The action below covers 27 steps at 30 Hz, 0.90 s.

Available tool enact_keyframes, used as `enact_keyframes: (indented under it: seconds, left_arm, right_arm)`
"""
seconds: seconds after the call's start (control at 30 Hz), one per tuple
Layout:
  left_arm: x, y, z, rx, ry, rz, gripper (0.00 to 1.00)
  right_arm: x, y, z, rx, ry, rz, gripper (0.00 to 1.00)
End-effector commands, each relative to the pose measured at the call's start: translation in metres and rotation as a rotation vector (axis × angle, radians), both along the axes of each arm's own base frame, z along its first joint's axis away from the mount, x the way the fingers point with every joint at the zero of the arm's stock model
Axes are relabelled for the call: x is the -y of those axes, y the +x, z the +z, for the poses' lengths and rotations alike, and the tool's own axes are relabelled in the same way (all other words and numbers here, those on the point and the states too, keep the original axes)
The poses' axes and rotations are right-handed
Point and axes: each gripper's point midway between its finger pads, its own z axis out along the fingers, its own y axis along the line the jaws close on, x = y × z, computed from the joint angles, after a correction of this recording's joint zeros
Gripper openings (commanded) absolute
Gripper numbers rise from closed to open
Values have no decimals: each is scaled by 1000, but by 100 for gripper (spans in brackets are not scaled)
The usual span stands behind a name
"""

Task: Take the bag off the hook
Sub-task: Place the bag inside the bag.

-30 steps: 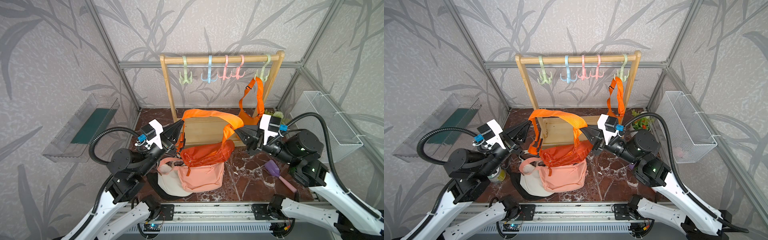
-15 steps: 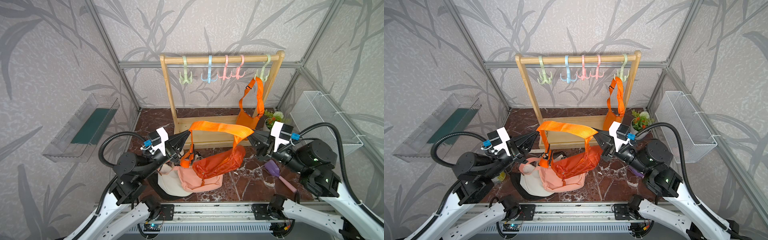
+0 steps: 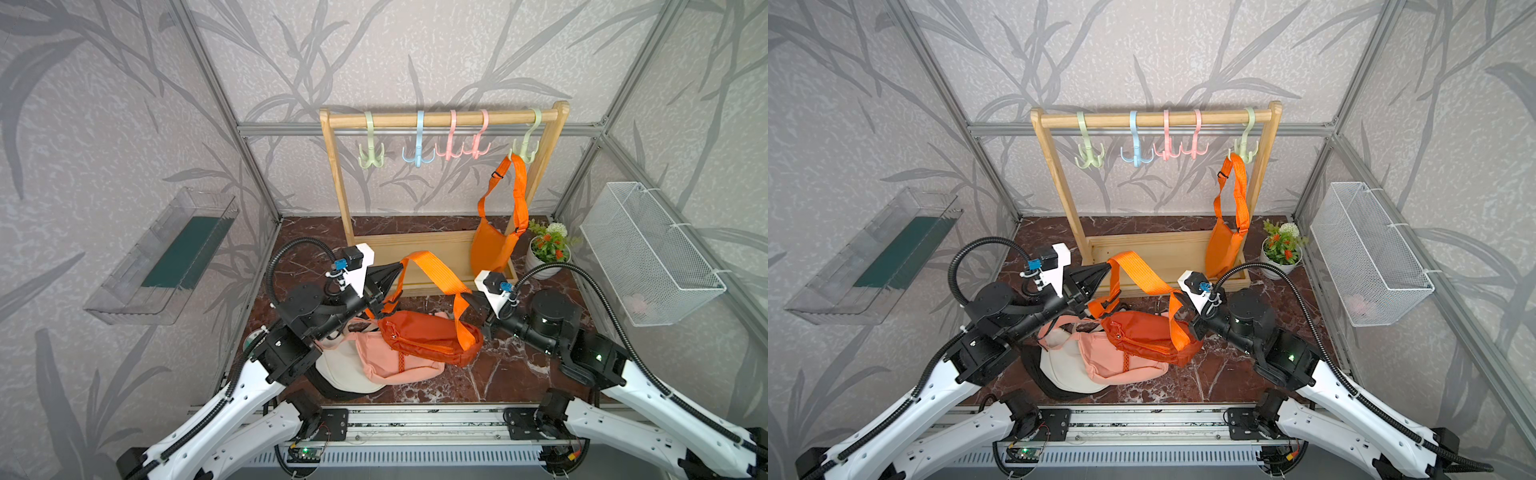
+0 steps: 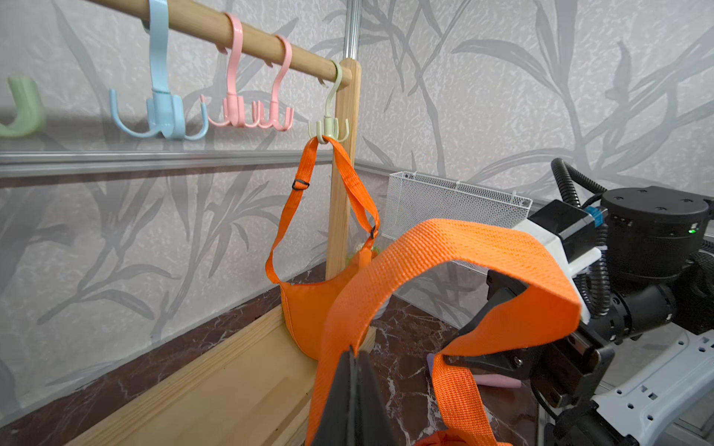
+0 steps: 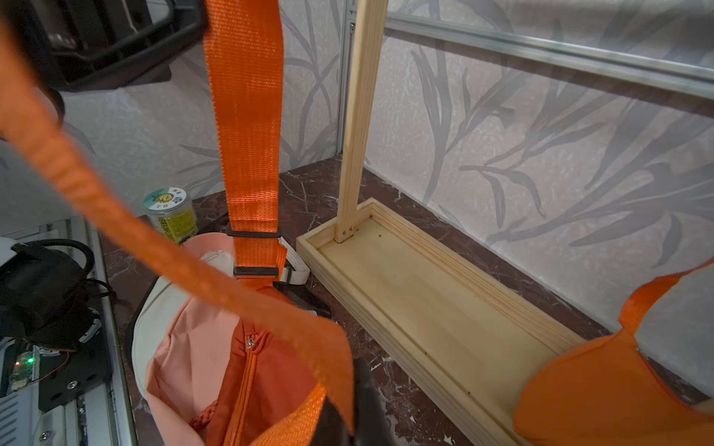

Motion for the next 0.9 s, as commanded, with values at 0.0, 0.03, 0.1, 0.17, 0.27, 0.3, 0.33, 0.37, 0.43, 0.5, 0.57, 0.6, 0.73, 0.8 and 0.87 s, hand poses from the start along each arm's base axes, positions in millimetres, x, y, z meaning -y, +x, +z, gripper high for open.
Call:
enact_keyframes:
  seconds: [0.0,0.03,0.1,0.17,0.27,0.3,0.33,0.37,0.43,0.5,0.57,0.6,0.73,0.8,0.87]
  left_arm:
    - [4,0,-1,-34,-26,-25,0]
    - [5,1,-4,-42,-21,-29,0]
    - [7,2,-6,-44,-11,-35,0]
    - [8,1,-8,-38,4,-37,0]
    - [8,0,-8,-23,14,-43,0]
    - [9,-2,-9,-17,15,-52,0]
    - [9,-3,-8,-11,13,-59,0]
    - [9,-4,-8,-8,11,-63,0]
    - [12,-5,-9,-7,12,-76,0]
    - [14,-3,-13,-18,16,-82,0]
    - [19,-2,-18,-39,24,-96,0]
    - [22,-1,-22,-53,30,-107,0]
    - [34,2,-38,-127,45,-147,0]
    - [37,3,-54,-184,61,-150,0]
    - [36,6,-72,-247,68,-135,0]
  right_arm:
    - [12,7,-7,-12,6,-90,0]
    - [15,8,-10,-17,3,-106,0]
    - [21,11,-17,-24,-7,-138,0]
    - [27,13,-24,-30,-21,-175,5]
    - [39,16,-31,-38,-38,-236,6]
    - [42,17,-33,-39,-43,-252,6]
    - [45,18,-35,-40,-45,-268,6]
    - [48,18,-37,-43,-48,-279,6]
    - [50,18,-42,-47,-54,-287,6]
    - [50,17,-48,-59,-64,-284,6]
    - [49,17,-57,-76,-80,-282,7]
    - [49,16,-62,-89,-89,-283,7]
    - [55,18,-87,-159,-114,-336,7]
    - [60,19,-101,-210,-121,-378,7]
    - [63,18,-116,-267,-122,-417,7]
